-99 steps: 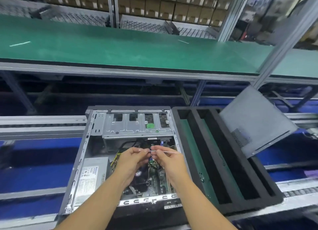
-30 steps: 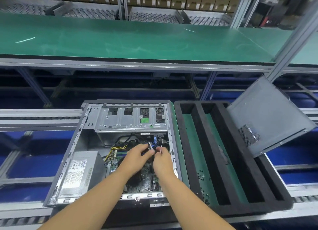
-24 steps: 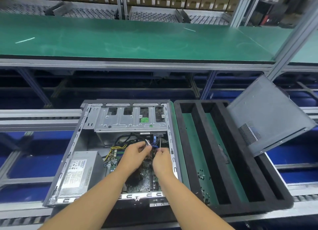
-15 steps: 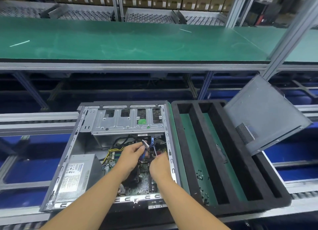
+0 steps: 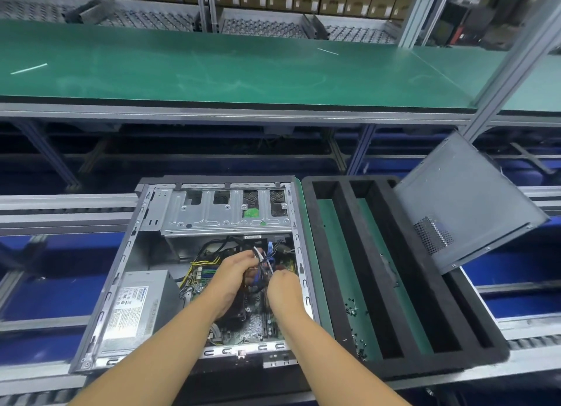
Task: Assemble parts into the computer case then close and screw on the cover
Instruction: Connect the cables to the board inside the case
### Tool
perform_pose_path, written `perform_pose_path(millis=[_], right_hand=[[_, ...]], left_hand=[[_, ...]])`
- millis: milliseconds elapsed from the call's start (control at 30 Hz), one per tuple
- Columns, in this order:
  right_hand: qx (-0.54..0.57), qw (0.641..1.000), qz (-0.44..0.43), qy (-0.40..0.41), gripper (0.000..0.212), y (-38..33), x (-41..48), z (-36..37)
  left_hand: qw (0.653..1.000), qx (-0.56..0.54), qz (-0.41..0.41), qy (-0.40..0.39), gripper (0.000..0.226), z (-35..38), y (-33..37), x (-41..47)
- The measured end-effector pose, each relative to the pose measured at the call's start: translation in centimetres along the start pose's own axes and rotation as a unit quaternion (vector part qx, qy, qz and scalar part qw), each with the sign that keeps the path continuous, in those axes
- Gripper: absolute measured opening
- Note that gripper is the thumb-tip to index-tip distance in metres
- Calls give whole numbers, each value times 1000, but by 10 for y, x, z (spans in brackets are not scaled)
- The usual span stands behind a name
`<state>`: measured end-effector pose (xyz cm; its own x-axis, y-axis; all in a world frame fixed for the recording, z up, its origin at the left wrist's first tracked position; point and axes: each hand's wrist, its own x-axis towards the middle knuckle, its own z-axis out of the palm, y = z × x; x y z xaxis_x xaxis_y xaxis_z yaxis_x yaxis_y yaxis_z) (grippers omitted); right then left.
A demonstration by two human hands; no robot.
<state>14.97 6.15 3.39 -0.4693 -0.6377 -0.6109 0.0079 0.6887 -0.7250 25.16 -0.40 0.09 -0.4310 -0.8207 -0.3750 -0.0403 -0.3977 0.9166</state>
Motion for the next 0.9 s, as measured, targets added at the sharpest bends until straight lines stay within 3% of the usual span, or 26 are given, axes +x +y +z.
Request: perform_pose_path(millis=[133, 233, 467, 733, 900], right_hand=[[-28, 999, 23, -8, 30, 4, -1, 1], [-2, 1000, 8, 14, 29, 8, 2, 3], [15, 1000, 9, 15, 32, 3, -1, 2], [37, 999, -7, -10, 24, 2, -7, -1], [-22, 1000, 12, -16, 36, 5, -5, 0]], left_hand=[[998, 64, 23, 16, 13, -2, 0, -3], [994, 101, 42, 26, 15, -3, -2, -3], [996, 17, -21, 81, 13, -1, -2, 7], [990, 91, -13, 109, 18, -6, -8, 7], [994, -14, -26, 108, 17, -5, -4, 6]])
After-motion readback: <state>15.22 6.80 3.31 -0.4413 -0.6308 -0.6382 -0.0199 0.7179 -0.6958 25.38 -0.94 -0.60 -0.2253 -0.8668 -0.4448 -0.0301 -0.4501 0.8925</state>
